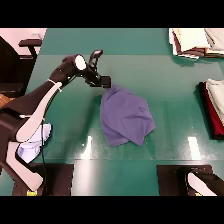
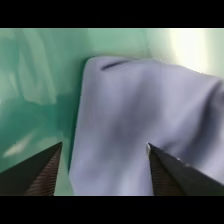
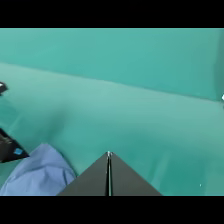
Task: Fold the shirts.
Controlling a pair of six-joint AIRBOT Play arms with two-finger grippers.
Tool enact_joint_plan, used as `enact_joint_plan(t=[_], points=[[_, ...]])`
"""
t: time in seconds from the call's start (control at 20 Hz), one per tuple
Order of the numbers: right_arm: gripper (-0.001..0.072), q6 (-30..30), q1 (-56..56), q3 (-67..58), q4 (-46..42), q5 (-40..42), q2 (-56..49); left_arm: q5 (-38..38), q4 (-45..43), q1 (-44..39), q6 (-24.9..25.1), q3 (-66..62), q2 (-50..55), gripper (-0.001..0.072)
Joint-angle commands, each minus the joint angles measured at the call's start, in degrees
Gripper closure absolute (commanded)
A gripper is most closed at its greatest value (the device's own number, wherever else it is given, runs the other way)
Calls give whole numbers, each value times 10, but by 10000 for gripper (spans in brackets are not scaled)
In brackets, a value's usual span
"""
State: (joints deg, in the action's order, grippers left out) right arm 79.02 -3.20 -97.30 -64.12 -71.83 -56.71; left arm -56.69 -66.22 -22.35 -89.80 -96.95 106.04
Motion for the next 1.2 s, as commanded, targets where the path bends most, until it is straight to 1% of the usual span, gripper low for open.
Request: enact_joint_plan(t=[0.0,0.2,0.25,0.35,0.4,0.45,0.55,0.65,0.75,0.8,0.85,0.9,1.0,1.15], points=[[693,0,0,0,0,-13,0,18,40,5,4,-1,40,84],[693,0,0,2,0,-13,0,19,42,-2,19,-1,43,85],[693,0,0,2,0,-14,0,17,42,-2,17,-1,42,180],[693,0,0,3,0,-23,0,7,41,2,18,-2,38,666],[693,0,1,12,0,-27,1,-1,41,4,20,-2,31,683],[693,2,5,28,0,-34,3,-12,33,10,21,-2,18,684],[693,40,20,78,0,-60,3,-29,-21,22,23,-2,-24,684],[693,60,35,150,0,-91,3,-54,-85,34,24,-2,-76,684],[691,61,37,245,1,-80,2,-90,-110,47,45,-2,-119,683],[610,61,36,293,4,-68,0,-108,-111,52,54,-2,-134,683],[379,61,32,340,10,-55,-7,-122,-113,54,61,-1,-147,683],[233,61,23,389,22,-42,-20,-126,-117,54,63,-1,-156,683],[233,60,-9,467,63,2,-63,-123,-110,54,62,-1,-162,683],[233,59,-76,524,122,100,-139,-123,-110,54,62,-1,-162,683]])
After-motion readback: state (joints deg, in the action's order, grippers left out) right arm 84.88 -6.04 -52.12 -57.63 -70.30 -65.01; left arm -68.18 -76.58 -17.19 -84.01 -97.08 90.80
